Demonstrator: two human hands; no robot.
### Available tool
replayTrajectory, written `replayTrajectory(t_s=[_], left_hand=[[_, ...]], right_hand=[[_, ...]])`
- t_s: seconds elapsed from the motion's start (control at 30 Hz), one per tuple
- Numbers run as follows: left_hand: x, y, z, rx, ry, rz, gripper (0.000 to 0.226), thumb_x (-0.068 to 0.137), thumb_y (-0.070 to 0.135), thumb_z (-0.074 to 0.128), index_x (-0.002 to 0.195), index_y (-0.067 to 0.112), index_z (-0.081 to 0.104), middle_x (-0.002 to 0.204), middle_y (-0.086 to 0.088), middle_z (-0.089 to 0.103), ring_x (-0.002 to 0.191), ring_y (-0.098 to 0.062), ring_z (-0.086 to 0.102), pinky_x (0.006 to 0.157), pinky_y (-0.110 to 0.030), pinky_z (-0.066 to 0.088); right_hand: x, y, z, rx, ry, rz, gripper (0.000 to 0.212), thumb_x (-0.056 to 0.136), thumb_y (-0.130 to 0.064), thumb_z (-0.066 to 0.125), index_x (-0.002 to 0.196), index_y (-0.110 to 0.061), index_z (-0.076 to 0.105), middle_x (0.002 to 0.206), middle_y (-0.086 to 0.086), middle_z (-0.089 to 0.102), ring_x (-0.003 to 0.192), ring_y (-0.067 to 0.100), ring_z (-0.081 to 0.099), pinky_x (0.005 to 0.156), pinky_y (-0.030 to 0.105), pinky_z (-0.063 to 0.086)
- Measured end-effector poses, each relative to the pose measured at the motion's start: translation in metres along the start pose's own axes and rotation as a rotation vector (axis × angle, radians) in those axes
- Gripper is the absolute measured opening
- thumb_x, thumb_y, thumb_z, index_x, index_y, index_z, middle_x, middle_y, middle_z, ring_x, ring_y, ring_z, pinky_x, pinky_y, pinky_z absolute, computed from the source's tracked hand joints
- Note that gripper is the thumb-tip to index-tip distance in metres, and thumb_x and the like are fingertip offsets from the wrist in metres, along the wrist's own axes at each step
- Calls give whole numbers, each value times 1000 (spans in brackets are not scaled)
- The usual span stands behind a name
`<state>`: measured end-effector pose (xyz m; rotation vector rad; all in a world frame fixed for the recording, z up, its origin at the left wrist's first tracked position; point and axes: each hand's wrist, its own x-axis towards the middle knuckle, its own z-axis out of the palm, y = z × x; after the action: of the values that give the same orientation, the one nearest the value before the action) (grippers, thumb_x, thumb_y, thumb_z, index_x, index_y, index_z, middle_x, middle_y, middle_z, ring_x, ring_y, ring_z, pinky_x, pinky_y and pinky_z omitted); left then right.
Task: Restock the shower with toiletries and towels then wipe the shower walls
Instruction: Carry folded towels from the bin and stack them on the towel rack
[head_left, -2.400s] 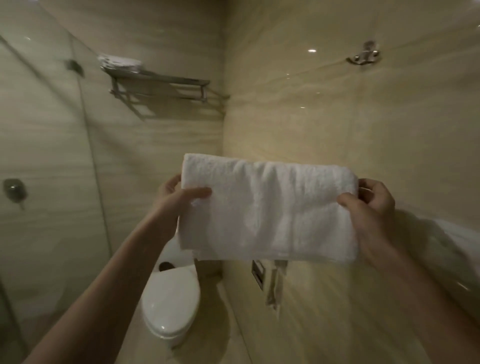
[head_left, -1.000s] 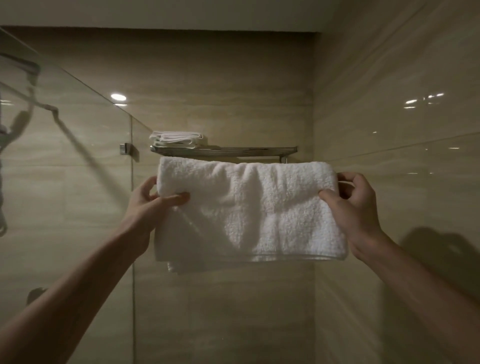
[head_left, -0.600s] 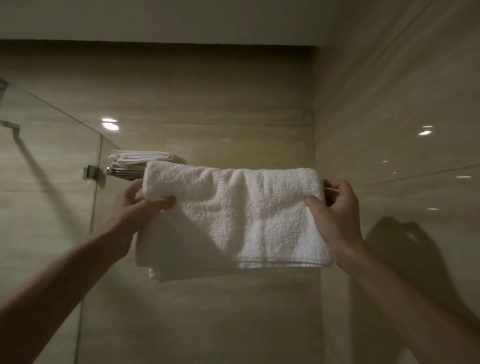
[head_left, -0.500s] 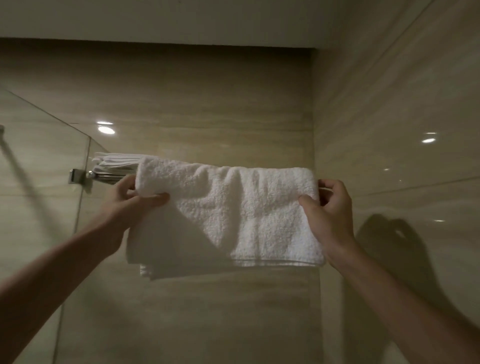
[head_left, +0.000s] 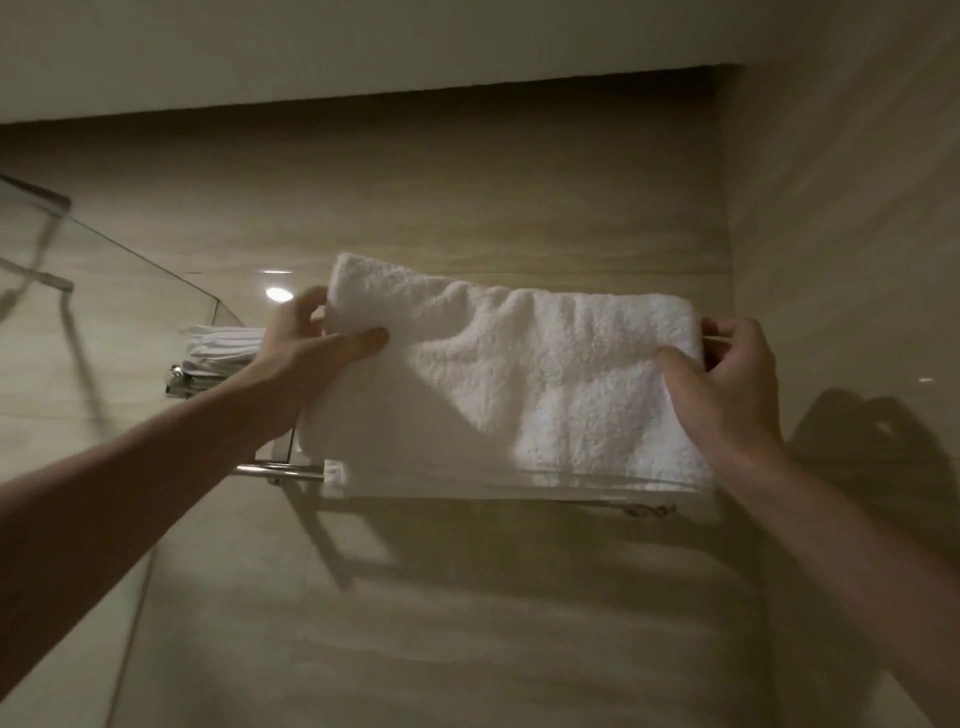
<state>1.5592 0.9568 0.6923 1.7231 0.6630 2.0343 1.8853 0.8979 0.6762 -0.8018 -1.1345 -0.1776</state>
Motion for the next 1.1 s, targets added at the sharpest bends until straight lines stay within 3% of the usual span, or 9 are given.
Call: replayTrajectory(t_s=[0.13,0.3,0.43,0.53,0.67,0.83,0.97,1.1], left_hand=[[25,-7,12,38,57,10,51,78,12,84,123,20,60,105,-6,70,79,-18,71,55,-31,59],[55,-19,24,145,149,-2,74,74,34,88,138,26,52,120,-7,64,99,-29,69,84,-50,61],[67,-25,37,158,159,-14,69,78,30,85,137,27,50,116,-9,62,93,-28,69,84,-47,61],[76,-27,41,194,168,-8,61,78,32,83,131,30,51,105,-4,62,89,-24,69,83,-41,61],[90,-24,47,250,134,-16,59,82,31,80,132,28,49,105,-6,60,92,-26,68,86,-45,60],[106,-24,52,271,113,-16,57,89,22,74,138,17,44,106,-7,54,79,-16,58,69,-32,55],[111,-34,51,420,112,-50,52,90,26,73,134,15,46,118,-10,51,95,-22,51,74,-33,42],[105,-33,52,805,105,197,38,94,32,60,128,17,55,127,-14,61,112,-31,53,85,-36,40]], right_hand=[[16,5,8,-18,10,-7,29,89,-22,66,114,-23,50,90,-15,56,73,1,56,54,21,40],[36,7,18,-116,14,-23,30,90,-25,62,118,-21,52,88,-14,57,72,6,59,58,28,48],[47,13,31,-206,70,-25,32,89,-29,59,119,-21,53,91,-5,63,77,19,64,66,33,49],[55,13,37,-254,75,-25,35,88,-30,59,122,-20,54,99,-3,63,85,21,62,72,34,48],[72,10,40,-342,51,1,36,88,-30,60,121,-16,54,103,1,62,86,23,59,72,32,45],[93,7,54,-461,24,-43,37,90,-31,58,121,-12,53,109,4,63,94,27,63,74,36,50],[106,15,63,-524,-37,-6,44,82,-34,61,118,-10,57,114,11,66,100,33,65,86,44,56],[112,19,66,-569,-64,5,48,80,-35,63,122,-12,56,118,12,64,102,34,63,87,42,54]])
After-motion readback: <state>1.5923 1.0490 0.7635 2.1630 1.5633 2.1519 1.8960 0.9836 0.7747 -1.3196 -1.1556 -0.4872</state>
